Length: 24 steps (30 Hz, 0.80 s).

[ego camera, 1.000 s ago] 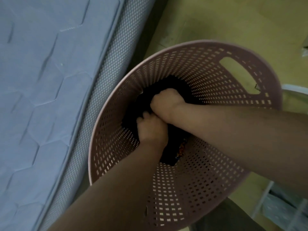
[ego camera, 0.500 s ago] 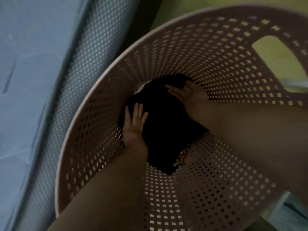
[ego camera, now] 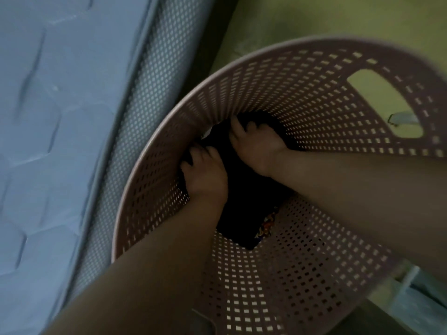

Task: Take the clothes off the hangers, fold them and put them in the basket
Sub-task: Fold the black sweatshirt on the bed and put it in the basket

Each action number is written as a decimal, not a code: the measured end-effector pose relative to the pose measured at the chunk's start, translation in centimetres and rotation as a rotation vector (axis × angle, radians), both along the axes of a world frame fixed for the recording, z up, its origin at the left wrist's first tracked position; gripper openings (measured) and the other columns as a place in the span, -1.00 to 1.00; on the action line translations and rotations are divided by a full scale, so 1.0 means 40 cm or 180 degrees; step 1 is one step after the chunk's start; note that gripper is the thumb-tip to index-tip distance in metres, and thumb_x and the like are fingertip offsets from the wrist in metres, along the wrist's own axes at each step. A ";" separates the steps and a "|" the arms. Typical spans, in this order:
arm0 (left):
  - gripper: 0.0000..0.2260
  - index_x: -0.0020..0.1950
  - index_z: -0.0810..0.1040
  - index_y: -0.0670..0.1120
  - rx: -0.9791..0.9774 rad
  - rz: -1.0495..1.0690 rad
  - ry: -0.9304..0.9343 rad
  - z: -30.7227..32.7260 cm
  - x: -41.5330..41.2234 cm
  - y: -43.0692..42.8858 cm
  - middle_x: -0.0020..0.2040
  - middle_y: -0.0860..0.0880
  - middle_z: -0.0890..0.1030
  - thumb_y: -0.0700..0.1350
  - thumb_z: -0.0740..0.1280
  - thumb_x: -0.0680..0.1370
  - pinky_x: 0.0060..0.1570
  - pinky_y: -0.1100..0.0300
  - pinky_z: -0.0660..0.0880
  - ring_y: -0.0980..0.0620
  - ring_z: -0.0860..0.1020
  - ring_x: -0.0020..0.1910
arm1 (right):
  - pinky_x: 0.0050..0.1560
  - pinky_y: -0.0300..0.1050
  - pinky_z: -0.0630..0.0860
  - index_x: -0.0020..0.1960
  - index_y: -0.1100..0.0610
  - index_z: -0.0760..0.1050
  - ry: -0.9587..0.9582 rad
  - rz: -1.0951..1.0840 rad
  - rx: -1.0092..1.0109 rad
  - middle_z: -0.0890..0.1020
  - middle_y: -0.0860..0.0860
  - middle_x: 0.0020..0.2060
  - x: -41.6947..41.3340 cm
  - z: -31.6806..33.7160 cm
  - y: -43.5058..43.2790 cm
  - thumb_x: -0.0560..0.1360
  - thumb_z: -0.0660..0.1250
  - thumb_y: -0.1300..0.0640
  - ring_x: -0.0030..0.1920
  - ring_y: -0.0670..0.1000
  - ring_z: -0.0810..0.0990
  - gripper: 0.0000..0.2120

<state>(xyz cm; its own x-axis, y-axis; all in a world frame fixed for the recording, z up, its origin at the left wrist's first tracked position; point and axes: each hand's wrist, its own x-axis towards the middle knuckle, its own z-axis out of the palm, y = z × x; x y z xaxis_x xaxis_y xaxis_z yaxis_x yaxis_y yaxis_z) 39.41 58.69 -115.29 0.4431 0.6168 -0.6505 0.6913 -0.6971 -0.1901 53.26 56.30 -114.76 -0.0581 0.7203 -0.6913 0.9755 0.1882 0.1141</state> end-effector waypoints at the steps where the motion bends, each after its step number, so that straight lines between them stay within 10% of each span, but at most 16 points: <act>1: -0.62 0.34 0.40 -0.10 0.0041 -0.0080 -0.0033 -0.007 -0.007 0.017 0.25 -0.17 0.54 -0.04 0.19 0.54 0.03 0.10 0.44 -0.10 0.51 0.18 | -0.16 0.01 0.43 0.57 0.22 0.07 -0.0016 -0.0156 -0.0041 -0.03 0.27 0.57 0.008 -0.006 0.015 0.65 0.09 0.16 0.21 0.28 0.50 -0.48; 7: -0.66 0.38 0.16 -0.11 0.0096 -0.0650 -0.0005 -0.054 -0.031 0.029 0.17 -0.19 0.48 -0.15 0.05 0.60 -0.10 0.13 0.40 -0.10 0.50 0.08 | -0.37 -0.05 0.32 0.42 0.26 0.26 0.0093 -0.0604 0.0118 0.39 0.30 0.30 0.012 -0.022 0.052 0.61 0.17 0.22 -0.03 0.22 0.62 -0.61; 14: -0.87 0.00 0.21 0.00 0.0258 -0.0716 -0.0464 -0.002 -0.095 0.008 -0.04 -0.07 0.50 -0.13 0.04 0.47 -0.51 0.26 0.15 0.01 0.49 -0.23 | -0.51 -0.13 0.19 0.37 0.16 0.28 0.0555 -0.0458 0.0759 0.31 0.31 0.41 0.070 0.027 -0.002 0.53 0.29 0.14 -0.31 0.21 0.58 -0.55; 21: -0.71 0.26 0.33 -0.05 -0.0013 -0.1685 -0.0703 0.007 -0.045 -0.042 0.13 -0.11 0.38 -0.07 0.00 0.58 0.04 0.01 0.35 -0.08 0.38 0.08 | -0.19 0.05 0.50 0.13 0.16 0.52 0.0793 0.0439 0.0906 0.52 0.23 0.23 0.030 0.013 -0.066 0.35 0.48 0.14 -0.02 0.23 0.57 -0.62; 24: -0.42 0.47 0.25 -0.13 -0.0453 -0.1224 -0.0465 0.008 -0.046 -0.097 0.36 -0.21 0.30 0.24 0.07 0.60 0.26 -0.21 0.23 -0.21 0.25 0.33 | 0.05 0.09 0.47 0.38 0.15 0.38 0.0332 0.0314 -0.0053 0.45 0.19 0.28 0.005 0.013 -0.086 0.46 0.41 0.02 0.20 0.19 0.48 -0.46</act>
